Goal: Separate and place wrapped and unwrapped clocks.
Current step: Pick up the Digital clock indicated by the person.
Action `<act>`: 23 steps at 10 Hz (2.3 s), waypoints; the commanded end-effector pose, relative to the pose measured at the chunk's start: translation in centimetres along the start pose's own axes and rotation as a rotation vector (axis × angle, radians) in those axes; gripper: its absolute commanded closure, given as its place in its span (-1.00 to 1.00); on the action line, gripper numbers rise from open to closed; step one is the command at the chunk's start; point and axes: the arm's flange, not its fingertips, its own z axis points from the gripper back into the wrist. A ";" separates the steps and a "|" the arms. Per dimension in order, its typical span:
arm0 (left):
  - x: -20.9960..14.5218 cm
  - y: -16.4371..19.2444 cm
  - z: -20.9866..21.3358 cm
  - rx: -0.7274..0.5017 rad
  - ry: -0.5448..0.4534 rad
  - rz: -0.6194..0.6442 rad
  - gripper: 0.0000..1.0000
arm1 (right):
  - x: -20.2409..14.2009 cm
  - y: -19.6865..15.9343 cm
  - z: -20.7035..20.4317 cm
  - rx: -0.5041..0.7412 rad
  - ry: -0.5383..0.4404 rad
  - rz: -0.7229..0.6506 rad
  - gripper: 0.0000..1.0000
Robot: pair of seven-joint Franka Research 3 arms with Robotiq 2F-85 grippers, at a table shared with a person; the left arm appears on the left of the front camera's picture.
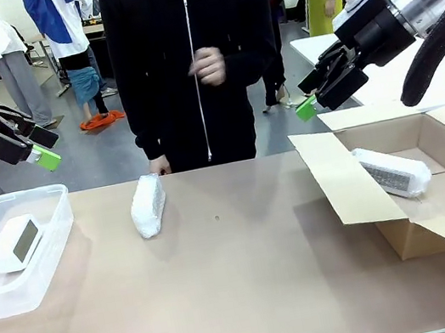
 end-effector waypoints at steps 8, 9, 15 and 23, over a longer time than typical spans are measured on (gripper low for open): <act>0.2 0.0 0.2 -0.009 -0.007 0.009 -1.00 | 0.1 0.1 0.0 0.009 -0.013 -0.011 -1.00; 0.2 0.0 0.2 -0.009 -0.007 0.009 -1.00 | 0.1 0.1 0.0 0.009 -0.013 -0.011 -1.00; 0.2 0.0 0.2 -0.009 -0.007 0.009 -1.00 | 0.1 0.1 0.0 0.009 -0.013 -0.011 -1.00; 0.2 0.0 0.2 -0.009 -0.007 0.009 -1.00 | 0.0 0.0 0.0 0.000 0.000 0.000 -1.00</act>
